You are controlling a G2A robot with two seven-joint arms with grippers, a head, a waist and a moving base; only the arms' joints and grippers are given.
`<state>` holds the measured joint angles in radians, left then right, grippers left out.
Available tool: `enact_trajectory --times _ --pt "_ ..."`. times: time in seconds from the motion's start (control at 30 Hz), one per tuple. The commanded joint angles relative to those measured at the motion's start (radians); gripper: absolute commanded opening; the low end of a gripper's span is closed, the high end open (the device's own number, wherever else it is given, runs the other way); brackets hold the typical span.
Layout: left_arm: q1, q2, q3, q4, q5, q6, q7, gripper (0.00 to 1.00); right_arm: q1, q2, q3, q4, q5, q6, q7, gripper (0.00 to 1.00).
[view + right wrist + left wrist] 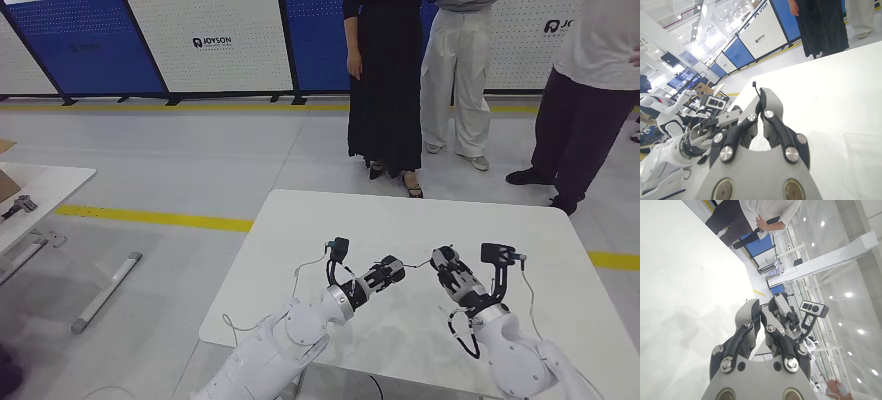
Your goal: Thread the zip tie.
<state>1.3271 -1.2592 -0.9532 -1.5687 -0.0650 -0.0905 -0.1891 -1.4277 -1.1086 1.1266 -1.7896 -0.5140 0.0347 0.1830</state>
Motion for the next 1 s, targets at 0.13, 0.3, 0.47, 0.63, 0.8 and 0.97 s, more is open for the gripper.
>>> enact_trajectory --times 0.13,0.3,0.47,0.63,0.8,0.97 --pt "0.0 0.0 0.0 0.0 0.0 0.0 0.0 0.0 0.008 -0.007 -0.005 0.008 -0.013 0.008 0.004 0.0" --pt "0.0 0.0 0.0 0.0 0.0 0.0 0.0 0.0 0.014 -0.013 -0.011 0.015 -0.023 0.012 0.012 0.0" --pt "0.0 0.0 0.0 0.0 0.0 0.0 0.0 0.0 0.012 -0.017 -0.011 0.012 -0.028 0.011 0.013 0.0" --pt "0.0 0.0 0.0 0.0 0.0 0.0 0.0 0.0 0.0 -0.02 -0.002 0.0 -0.033 0.008 0.001 0.0" --pt "0.0 0.0 0.0 0.0 0.0 0.0 0.0 0.0 -0.01 -0.023 0.008 -0.008 -0.04 0.009 0.0 0.0" --pt "0.0 0.0 0.0 0.0 0.0 0.0 0.0 0.0 -0.011 -0.027 0.01 -0.007 -0.047 0.012 0.006 0.0"
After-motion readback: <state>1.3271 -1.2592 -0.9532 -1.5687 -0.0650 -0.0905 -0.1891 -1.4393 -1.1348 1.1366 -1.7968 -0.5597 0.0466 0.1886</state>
